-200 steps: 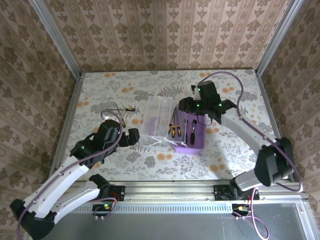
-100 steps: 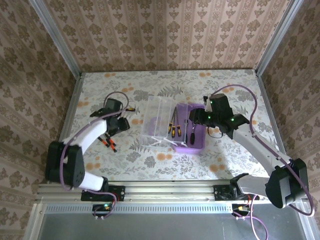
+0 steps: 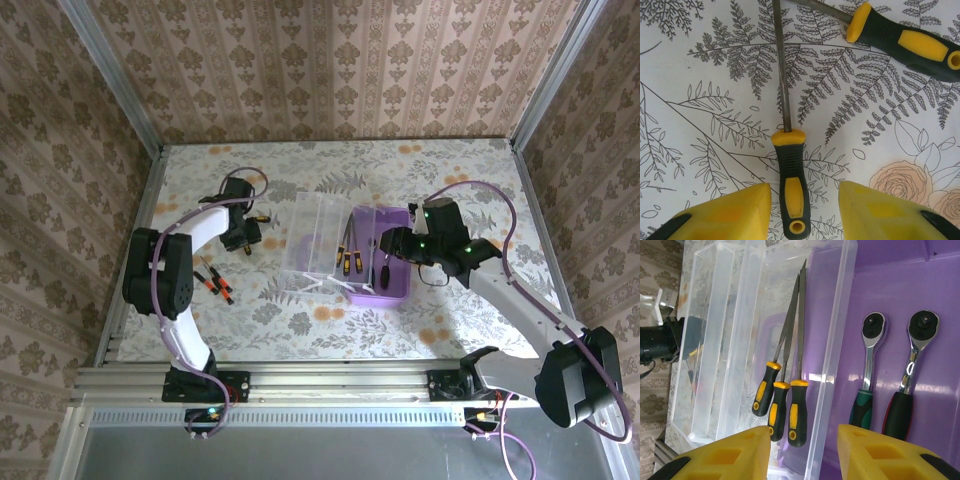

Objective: Pack the tool kit

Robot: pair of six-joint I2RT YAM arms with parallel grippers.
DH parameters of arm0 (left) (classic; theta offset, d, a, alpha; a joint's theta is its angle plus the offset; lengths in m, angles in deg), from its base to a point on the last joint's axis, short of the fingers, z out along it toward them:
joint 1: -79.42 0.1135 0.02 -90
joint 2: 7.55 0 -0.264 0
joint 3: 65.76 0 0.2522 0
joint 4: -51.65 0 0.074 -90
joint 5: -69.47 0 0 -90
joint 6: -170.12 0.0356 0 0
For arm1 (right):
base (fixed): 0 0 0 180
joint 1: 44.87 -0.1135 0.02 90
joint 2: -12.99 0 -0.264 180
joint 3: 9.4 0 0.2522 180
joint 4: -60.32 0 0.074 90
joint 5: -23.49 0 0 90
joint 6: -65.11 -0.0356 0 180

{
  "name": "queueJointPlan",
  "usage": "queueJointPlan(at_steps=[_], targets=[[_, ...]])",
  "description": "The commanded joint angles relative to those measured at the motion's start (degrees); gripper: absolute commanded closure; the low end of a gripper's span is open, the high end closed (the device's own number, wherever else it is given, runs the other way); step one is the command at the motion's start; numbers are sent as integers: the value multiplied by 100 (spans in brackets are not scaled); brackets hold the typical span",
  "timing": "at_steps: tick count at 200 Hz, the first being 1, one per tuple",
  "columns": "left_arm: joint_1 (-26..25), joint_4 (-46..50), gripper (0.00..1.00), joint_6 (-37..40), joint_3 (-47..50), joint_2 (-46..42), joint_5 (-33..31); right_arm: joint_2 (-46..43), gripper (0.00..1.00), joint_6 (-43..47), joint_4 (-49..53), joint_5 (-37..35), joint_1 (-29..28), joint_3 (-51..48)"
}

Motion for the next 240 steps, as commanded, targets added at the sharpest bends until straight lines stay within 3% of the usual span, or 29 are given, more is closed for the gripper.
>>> queueJointPlan(at_steps=[1,32,95,177,209,240], targets=[[28,-31,63,-108,43,242,-75,-78,58,-16,-119,169,37,-12],[31,-158,78,-62,213,309,-207,-142,57,118,68,100,50,85],[55,-375,89,109,615,-28,-172,-596,54,300,574,-145,164,159],[-192,99,91,616,793,-2271,-86,-244,54,218,398,77,182,395],[-602,288,93,788,1076,-3234,-498,-137,54,-201,-118,325,201,344],[-1046,401,93,826,1390,-4094,-520,29,54,-495,-480,423,200,314]])
